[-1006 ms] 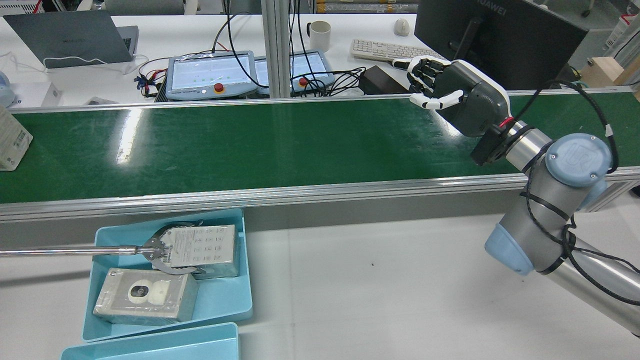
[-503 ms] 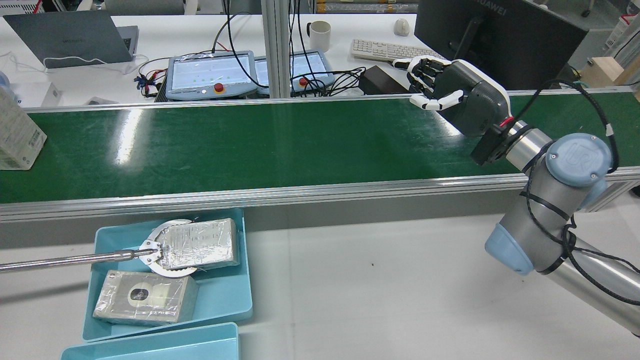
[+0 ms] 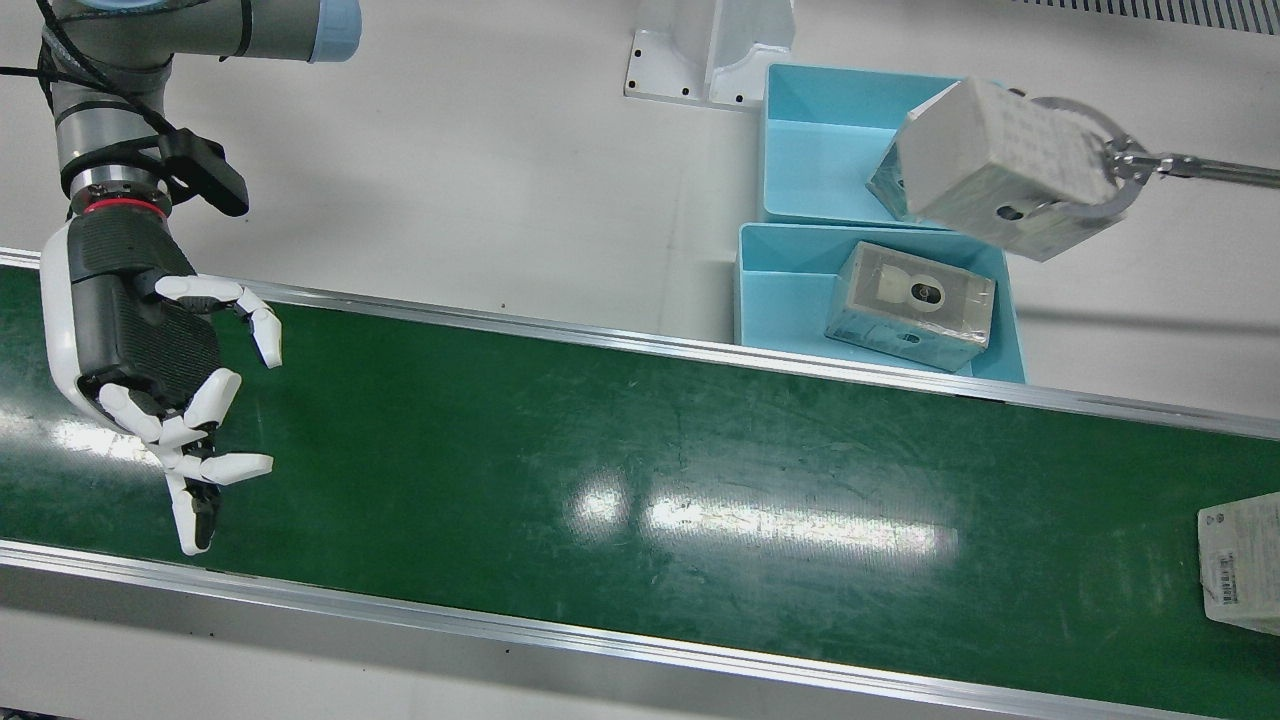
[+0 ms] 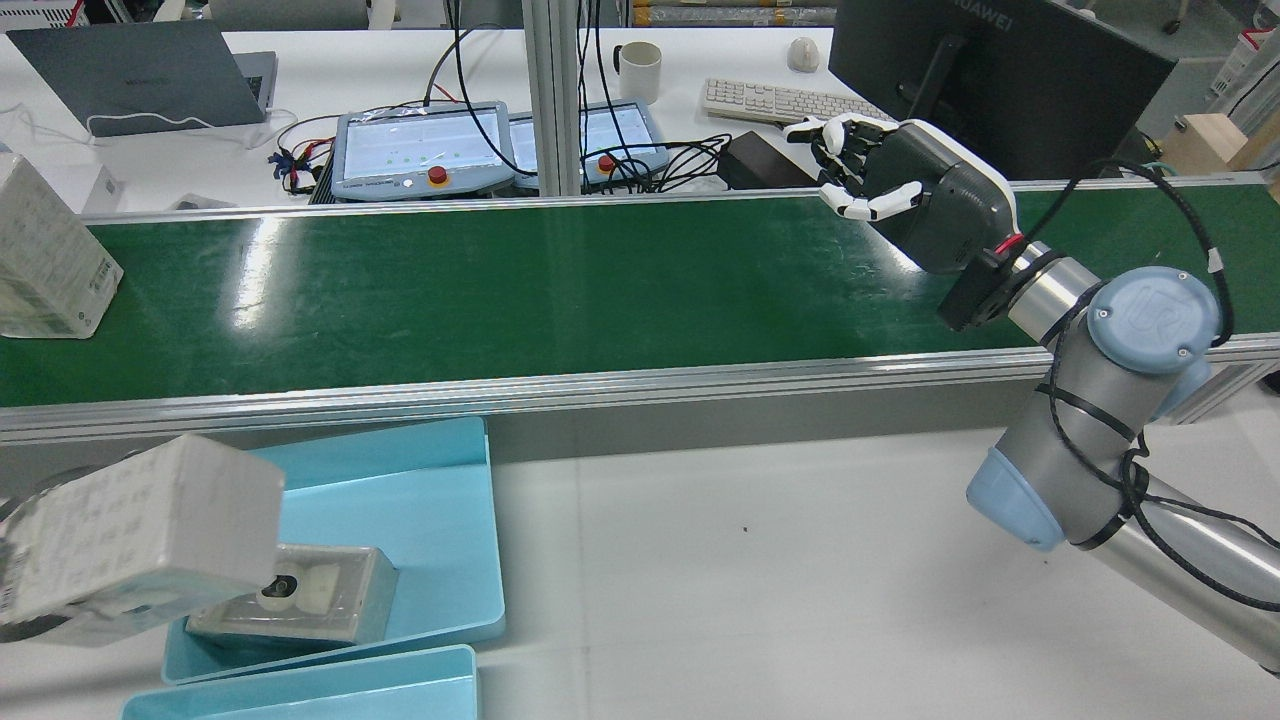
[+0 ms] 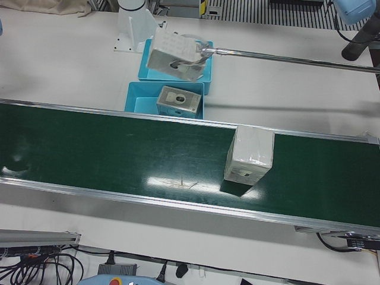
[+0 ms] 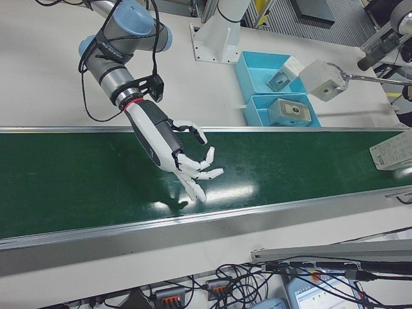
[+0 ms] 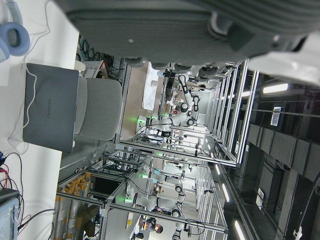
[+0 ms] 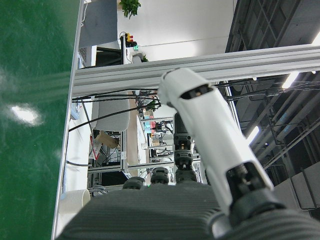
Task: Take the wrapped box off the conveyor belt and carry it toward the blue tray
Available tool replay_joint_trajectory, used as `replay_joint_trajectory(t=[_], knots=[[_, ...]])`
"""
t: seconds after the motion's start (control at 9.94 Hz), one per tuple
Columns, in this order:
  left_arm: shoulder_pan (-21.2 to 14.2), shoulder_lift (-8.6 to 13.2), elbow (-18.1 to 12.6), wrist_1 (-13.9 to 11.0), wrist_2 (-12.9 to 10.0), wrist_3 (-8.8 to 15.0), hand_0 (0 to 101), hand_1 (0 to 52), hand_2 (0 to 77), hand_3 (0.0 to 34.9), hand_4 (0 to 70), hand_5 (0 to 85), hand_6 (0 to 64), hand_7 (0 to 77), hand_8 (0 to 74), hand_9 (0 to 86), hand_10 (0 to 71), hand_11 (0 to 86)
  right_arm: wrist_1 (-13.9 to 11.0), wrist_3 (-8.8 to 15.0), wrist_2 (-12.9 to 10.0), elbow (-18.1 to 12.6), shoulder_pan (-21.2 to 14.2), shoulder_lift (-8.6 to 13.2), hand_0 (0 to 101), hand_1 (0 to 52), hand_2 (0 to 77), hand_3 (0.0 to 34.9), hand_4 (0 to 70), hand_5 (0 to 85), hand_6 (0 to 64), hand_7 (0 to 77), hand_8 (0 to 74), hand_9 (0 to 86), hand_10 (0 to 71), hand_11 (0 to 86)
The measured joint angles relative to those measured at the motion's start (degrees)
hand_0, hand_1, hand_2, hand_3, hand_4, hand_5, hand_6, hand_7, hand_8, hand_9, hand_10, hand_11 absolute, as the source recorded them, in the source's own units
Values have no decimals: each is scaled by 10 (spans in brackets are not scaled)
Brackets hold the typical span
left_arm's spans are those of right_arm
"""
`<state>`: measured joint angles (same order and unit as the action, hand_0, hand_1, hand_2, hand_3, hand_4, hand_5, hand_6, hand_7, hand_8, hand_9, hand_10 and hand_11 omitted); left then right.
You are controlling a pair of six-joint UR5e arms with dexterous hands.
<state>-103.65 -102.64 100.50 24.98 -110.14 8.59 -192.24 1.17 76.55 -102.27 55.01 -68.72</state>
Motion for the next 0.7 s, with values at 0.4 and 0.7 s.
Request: replay_joint_trajectory(t=[0.4, 0.7], knots=[[0, 0, 0, 0, 0, 0, 0, 0, 11, 0, 0, 11, 0, 5, 5, 0, 5, 0, 0, 0, 0, 0, -2, 0, 563, 218, 207, 4, 360, 616, 131, 300, 11, 54, 0, 16], [0, 0, 0, 0, 0, 0, 0, 0, 11, 0, 0, 11, 0, 5, 5, 0, 5, 0, 0, -1, 0, 0, -1, -1, 623, 327, 409, 4, 289, 480, 120, 284, 11, 54, 0, 33]])
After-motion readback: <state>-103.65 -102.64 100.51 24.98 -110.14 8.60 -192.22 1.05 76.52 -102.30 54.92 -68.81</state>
